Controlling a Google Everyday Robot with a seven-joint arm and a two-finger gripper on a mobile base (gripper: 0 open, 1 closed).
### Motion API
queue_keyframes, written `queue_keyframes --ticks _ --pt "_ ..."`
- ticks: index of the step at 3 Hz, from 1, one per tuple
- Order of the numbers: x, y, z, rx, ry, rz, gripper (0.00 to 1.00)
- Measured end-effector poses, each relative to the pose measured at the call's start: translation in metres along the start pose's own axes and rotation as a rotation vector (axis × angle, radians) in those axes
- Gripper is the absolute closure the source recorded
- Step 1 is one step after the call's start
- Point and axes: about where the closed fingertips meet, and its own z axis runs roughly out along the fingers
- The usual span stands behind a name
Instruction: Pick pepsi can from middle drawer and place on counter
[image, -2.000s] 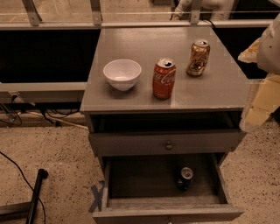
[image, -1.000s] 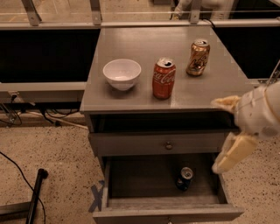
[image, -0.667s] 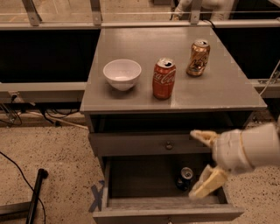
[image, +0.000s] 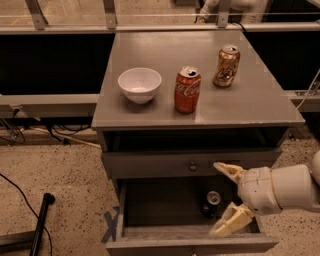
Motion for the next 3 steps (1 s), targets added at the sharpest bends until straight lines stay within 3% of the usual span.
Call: queue_keyframes --ticks 1,2,3 --pt "0.03 0.004 -0.008 0.09 -0.024 0.028 0.0" --pt "0.104 0.019 -0.021 0.259 -0.114 0.067 0.0" --pt "0.102 0.019 -0.019 0.254 -0.114 0.067 0.0"
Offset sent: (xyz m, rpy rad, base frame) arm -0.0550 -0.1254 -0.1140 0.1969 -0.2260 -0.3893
